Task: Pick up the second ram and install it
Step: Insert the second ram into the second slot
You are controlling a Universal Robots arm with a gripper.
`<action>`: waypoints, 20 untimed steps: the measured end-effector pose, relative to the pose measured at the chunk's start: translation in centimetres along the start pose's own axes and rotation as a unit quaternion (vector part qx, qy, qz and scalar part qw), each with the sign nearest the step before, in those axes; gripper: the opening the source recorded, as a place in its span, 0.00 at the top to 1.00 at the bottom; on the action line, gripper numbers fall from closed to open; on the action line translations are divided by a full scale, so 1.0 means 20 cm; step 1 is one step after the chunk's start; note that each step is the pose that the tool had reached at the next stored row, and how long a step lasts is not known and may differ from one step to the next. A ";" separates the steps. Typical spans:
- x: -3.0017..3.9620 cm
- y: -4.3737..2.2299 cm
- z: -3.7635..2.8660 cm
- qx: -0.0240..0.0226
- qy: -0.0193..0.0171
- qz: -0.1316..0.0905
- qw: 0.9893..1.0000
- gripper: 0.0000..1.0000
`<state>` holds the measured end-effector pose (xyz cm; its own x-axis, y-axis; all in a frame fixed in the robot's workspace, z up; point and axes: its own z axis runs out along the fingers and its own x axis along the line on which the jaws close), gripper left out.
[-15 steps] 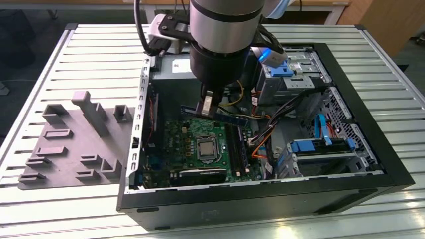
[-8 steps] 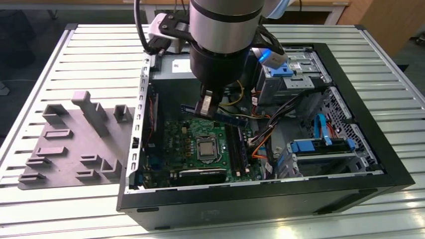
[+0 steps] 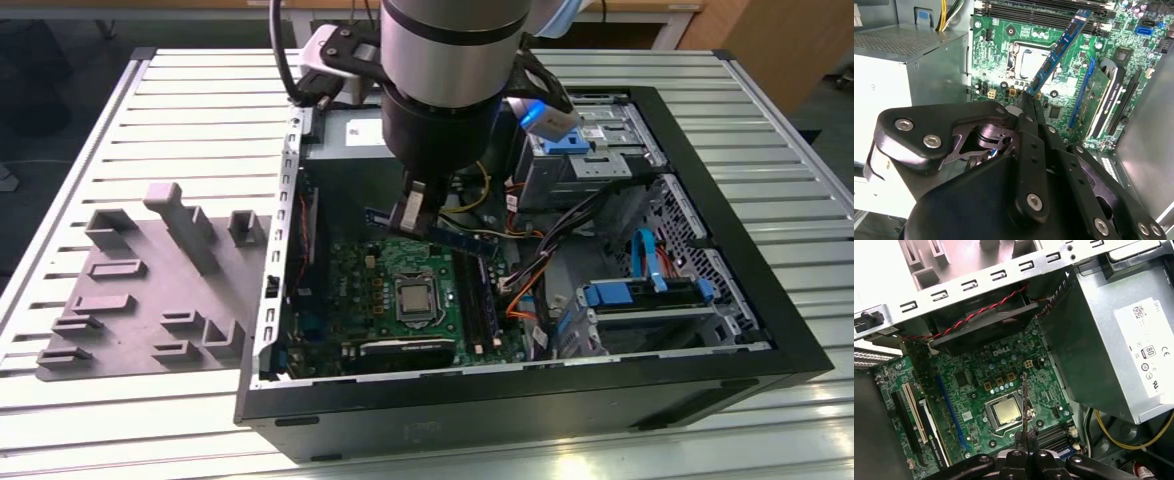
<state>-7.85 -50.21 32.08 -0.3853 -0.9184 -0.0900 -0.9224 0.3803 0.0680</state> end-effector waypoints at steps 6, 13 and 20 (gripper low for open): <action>0.000 0.000 0.000 0.001 -0.001 0.014 1.000 0.89; 0.000 0.000 0.001 0.003 -0.002 0.031 1.000 0.89; 0.000 0.000 0.001 0.004 -0.003 0.047 0.999 0.89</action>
<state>-7.85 -50.21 32.06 -0.4708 -0.8777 -0.0900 -0.8821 0.4661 0.0680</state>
